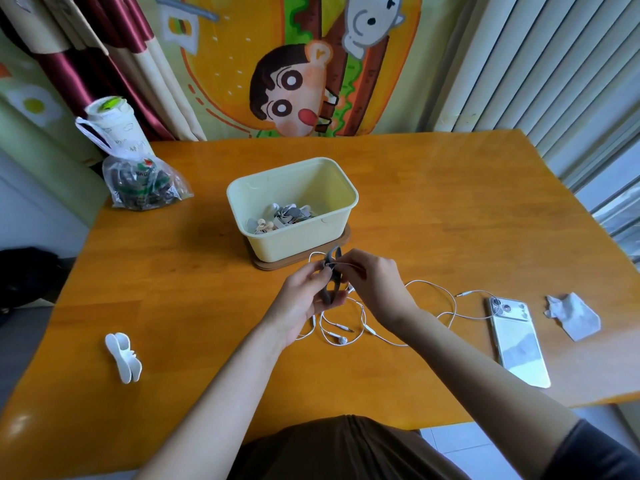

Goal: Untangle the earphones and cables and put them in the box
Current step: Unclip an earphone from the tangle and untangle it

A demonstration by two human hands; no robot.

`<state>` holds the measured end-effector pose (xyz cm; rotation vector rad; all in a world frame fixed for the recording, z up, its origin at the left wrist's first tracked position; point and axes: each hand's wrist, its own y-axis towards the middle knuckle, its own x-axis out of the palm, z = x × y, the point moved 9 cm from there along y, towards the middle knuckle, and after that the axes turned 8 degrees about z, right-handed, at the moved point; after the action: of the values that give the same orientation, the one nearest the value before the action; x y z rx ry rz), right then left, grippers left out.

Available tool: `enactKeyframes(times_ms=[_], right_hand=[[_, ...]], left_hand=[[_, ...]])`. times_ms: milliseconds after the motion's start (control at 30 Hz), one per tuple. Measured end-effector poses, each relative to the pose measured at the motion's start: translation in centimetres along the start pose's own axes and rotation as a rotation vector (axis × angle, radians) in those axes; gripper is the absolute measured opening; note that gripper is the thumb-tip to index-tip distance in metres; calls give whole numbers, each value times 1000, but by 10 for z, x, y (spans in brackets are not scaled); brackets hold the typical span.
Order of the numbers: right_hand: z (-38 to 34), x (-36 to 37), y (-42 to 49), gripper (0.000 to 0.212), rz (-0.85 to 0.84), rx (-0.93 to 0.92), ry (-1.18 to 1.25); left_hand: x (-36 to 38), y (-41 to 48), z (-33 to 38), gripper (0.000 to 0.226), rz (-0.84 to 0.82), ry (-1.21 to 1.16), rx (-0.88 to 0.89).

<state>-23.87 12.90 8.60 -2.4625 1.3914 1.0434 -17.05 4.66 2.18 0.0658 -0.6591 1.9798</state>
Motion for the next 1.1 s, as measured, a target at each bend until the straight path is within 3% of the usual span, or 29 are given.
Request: enactKeyframes(times_ms=[300, 467, 533, 700, 933, 1100], right_hand=[[7, 7, 3, 18, -86, 48, -103], [8, 3, 7, 21, -67, 52, -110], [7, 2, 8, 21, -55, 56, -105], [7, 6, 6, 22, -72, 62, -120], [8, 19, 2, 21, -137, 83, -130], [1, 15, 7, 22, -97, 84, -85]], left_hand=[[-1, 5, 6, 22, 116, 339, 110], [-10, 13, 22, 22, 345, 902, 353], [-8, 12, 25, 27, 355, 1029, 402], [0, 4, 27, 19, 268, 898, 403], [-11, 8, 8, 11, 328, 752, 333], [-10, 3, 15, 19, 327, 595, 319]])
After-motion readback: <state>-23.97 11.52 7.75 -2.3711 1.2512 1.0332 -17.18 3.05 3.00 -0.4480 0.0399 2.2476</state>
